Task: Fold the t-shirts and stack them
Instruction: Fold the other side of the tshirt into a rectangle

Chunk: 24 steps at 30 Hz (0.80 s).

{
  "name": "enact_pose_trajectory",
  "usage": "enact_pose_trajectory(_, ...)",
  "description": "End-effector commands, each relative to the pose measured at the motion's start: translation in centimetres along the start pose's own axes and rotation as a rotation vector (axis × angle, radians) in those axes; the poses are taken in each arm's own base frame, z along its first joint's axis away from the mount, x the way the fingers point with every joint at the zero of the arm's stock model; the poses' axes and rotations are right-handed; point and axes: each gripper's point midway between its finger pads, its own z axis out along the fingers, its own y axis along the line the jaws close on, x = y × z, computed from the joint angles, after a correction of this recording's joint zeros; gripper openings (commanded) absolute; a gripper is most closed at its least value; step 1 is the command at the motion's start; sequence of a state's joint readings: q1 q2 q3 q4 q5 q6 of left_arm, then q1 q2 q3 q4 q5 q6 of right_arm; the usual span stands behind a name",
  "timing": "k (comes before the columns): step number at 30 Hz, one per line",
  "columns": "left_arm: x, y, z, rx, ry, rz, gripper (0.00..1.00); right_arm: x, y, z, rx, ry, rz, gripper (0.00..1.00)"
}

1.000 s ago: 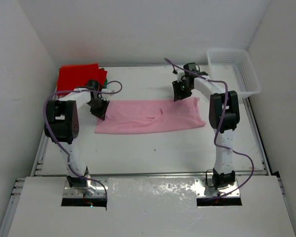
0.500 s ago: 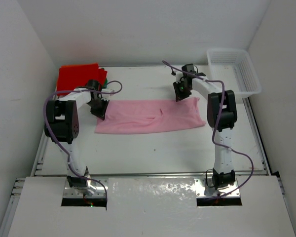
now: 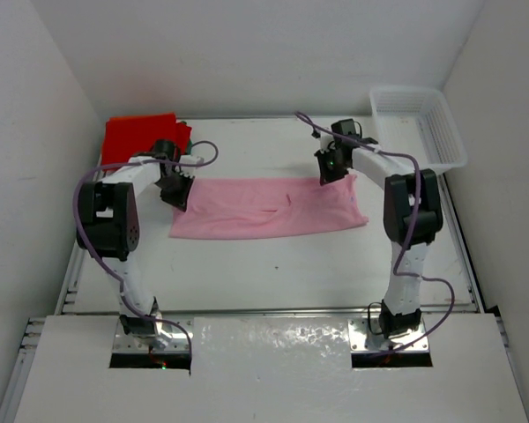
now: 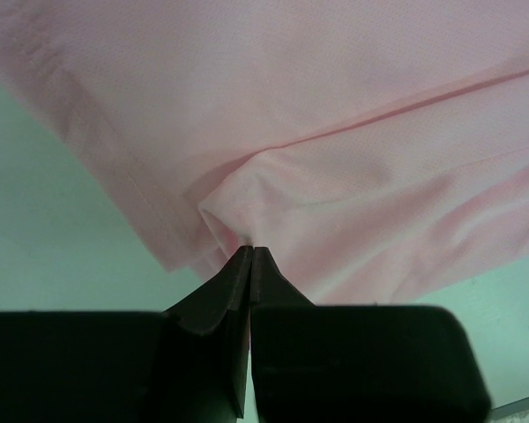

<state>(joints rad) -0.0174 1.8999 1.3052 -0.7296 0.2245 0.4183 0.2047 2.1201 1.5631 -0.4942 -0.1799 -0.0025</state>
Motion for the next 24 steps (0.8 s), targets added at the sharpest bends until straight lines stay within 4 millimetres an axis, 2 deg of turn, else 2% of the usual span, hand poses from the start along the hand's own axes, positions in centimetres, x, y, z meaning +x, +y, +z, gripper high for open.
enact_pose_trajectory(1,-1.5,0.1,-3.0,-0.022,-0.084,0.036,0.00,-3.2,0.8,-5.0,0.034,-0.163,-0.002,0.00)
enact_pose_trajectory(3,-1.3,0.0,-3.2,-0.024,-0.088,0.044,0.00,-2.3,1.3,-6.2,0.027,-0.173,0.009,0.00)
enact_pose_trajectory(7,-1.1,-0.4,-3.7,-0.017,-0.100,0.047,0.00,-0.7,1.9,-6.8,0.011,-0.163,0.018,0.00)
enact_pose_trajectory(10,-0.9,-0.7,-4.6,-0.020,-0.110,0.063,0.00,-0.2,2.6,-8.4,0.001,-0.180,0.030,0.00)
enact_pose_trajectory(11,-0.8,-0.6,-4.8,-0.030,-0.113,0.067,0.00,0.0,2.7,-8.8,0.001,-0.189,0.033,0.00)
enact_pose_trajectory(12,-0.7,-0.5,-5.1,-0.045,-0.118,0.072,0.00,1.0,2.9,-8.8,-0.001,-0.180,0.038,0.00)
enact_pose_trajectory(13,-0.8,-0.1,-5.1,-0.071,-0.132,0.075,0.00,0.7,3.0,-9.0,0.000,-0.207,0.032,0.00)
enact_pose_trajectory(14,-1.0,0.3,-4.9,-0.093,-0.137,0.057,0.05,0.8,3.0,-9.2,0.000,-0.219,0.035,0.00)
enact_pose_trajectory(16,-1.7,1.2,-3.6,-0.106,-0.132,0.039,0.29,0.6,3.4,-9.2,-0.023,-0.234,0.033,0.00)
enact_pose_trajectory(17,-1.9,1.1,-2.9,-0.089,-0.122,0.018,0.32,0.5,3.8,-9.0,-0.044,-0.232,0.040,0.00)
enact_pose_trajectory(19,-2.4,0.5,-1.5,-0.017,-0.101,-0.005,0.34,0.3,3.8,-8.7,-0.052,-0.224,0.051,0.00)
enact_pose_trajectory(24,-2.8,0.7,-0.5,-0.017,-0.101,-0.017,0.34,1.0,3.8,-8.9,-0.038,-0.224,0.047,0.00)
